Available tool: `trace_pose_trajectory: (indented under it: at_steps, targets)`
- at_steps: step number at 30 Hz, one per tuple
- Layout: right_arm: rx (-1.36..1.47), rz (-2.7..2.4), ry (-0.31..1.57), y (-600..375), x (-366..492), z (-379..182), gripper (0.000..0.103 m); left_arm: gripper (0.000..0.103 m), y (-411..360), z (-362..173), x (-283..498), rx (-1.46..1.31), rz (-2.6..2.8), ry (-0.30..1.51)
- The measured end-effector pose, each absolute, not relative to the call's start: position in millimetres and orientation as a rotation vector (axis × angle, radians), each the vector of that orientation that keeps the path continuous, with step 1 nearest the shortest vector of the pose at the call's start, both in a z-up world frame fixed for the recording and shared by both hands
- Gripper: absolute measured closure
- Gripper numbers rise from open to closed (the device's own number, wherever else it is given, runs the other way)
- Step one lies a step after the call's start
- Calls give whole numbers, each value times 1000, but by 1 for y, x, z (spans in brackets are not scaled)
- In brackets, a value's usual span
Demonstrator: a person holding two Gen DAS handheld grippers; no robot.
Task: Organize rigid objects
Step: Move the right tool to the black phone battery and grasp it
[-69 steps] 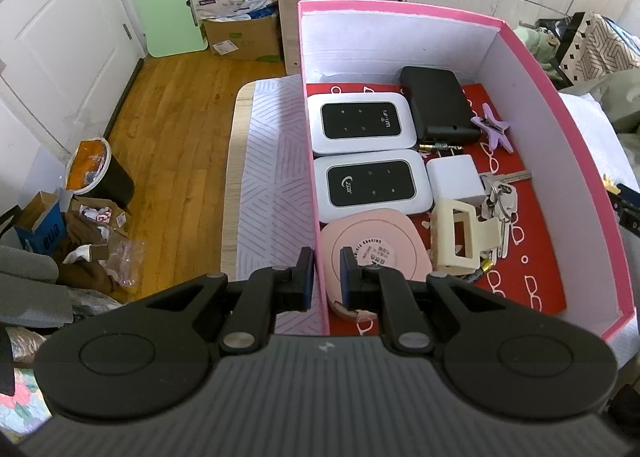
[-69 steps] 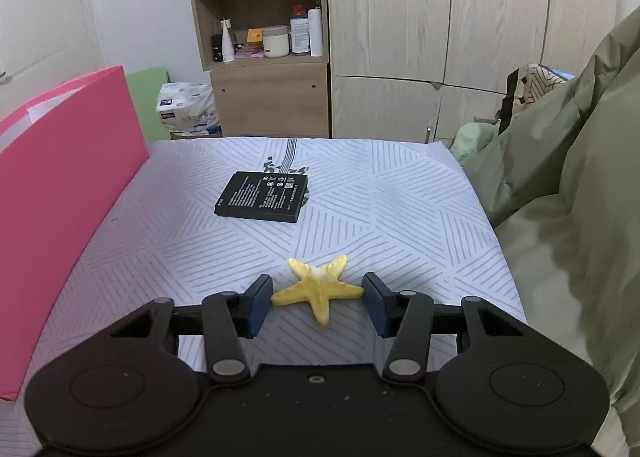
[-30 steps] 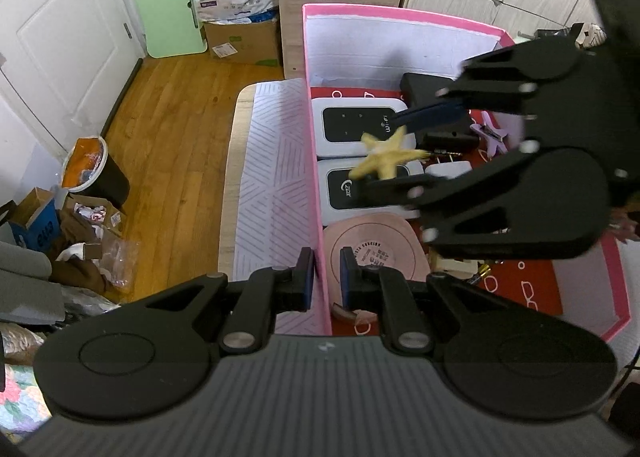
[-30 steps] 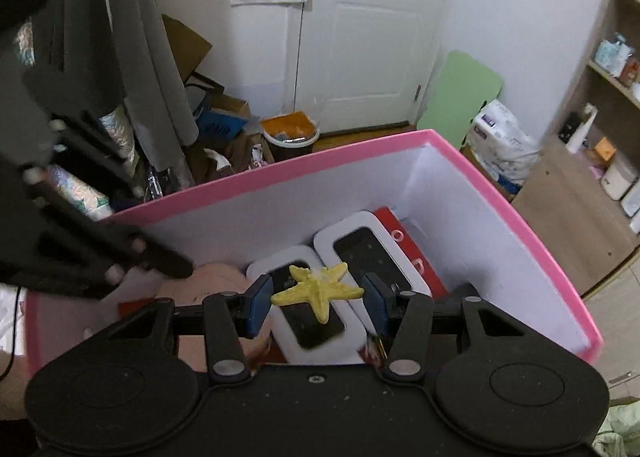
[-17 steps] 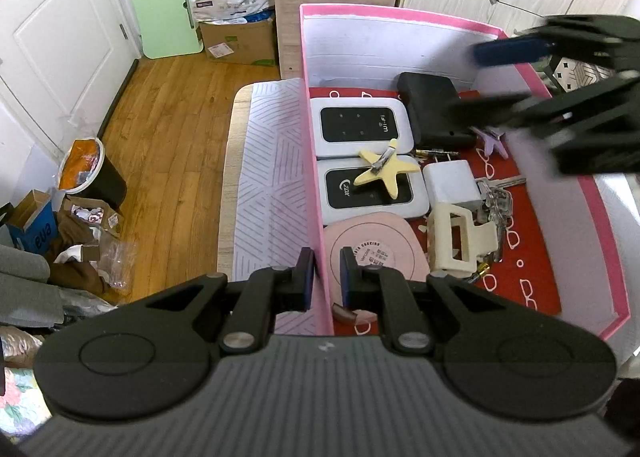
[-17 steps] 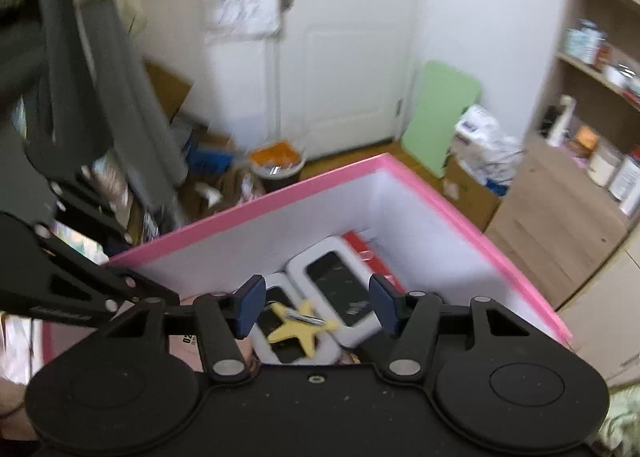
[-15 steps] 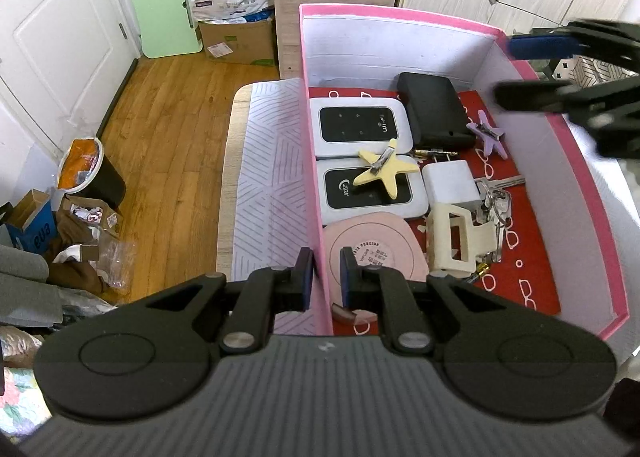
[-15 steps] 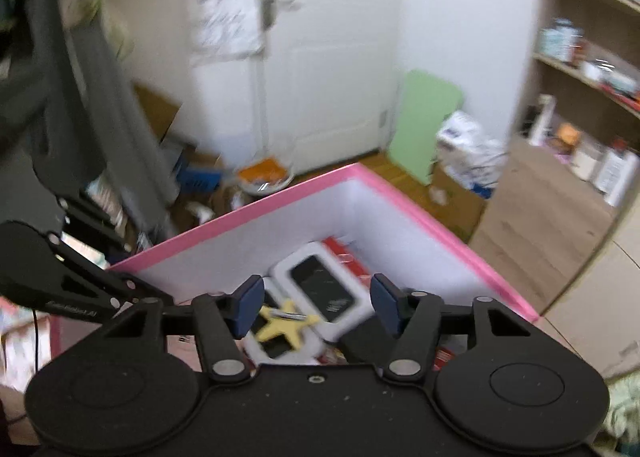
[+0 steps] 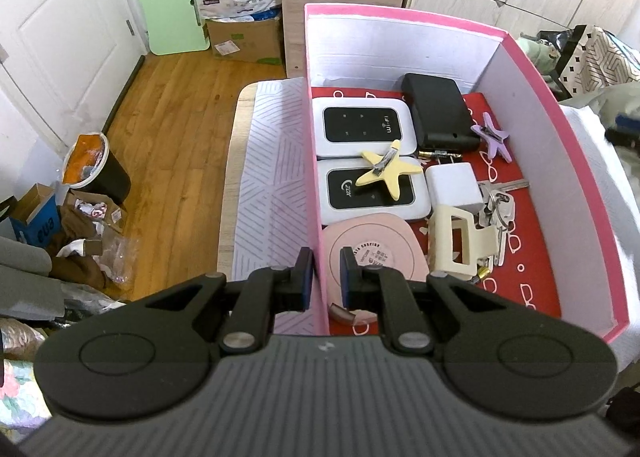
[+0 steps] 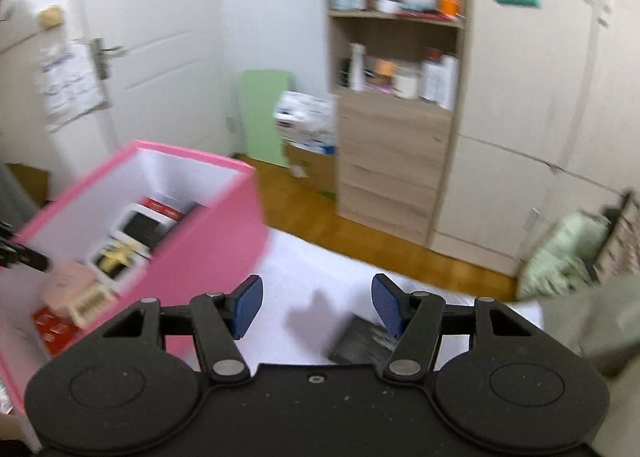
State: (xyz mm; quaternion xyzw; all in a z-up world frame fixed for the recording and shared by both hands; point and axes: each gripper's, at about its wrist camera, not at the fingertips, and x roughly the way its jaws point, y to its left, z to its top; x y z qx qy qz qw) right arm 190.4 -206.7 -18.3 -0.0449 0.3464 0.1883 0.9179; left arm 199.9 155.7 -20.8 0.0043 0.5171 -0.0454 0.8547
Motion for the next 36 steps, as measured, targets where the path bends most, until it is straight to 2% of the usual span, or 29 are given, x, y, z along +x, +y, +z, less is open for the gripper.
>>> trace_pose_trajectory:
  at_steps: [11, 17, 22, 27, 29, 34, 35, 36]
  targets:
    - [46, 241, 832, -228, 201, -98, 37, 91, 156, -20, 199, 3, -89, 1093]
    - [-79, 240, 845, -206, 222, -106, 30, 91, 151, -19, 200, 39, -83, 1102]
    - [-15, 201, 853, -207, 233, -108, 25, 91, 152, -19, 199, 26, -79, 1101]
    - [-20, 162, 852, -198, 236, -111, 13, 91, 151, -18, 201, 35, -90, 1105]
    - [-22, 145, 848, -193, 237, -113, 12, 91, 152, -18, 201, 32, -93, 1105]
    - [12, 55, 856, -191, 237, -114, 12, 91, 153, -16, 200, 40, -109, 1106]
    - [25, 46, 859, -192, 239, -113, 17, 91, 153, -15, 200, 42, -112, 1106]
    - [23, 35, 852, -192, 239, -113, 30, 91, 153, -16, 201, 43, -114, 1106]
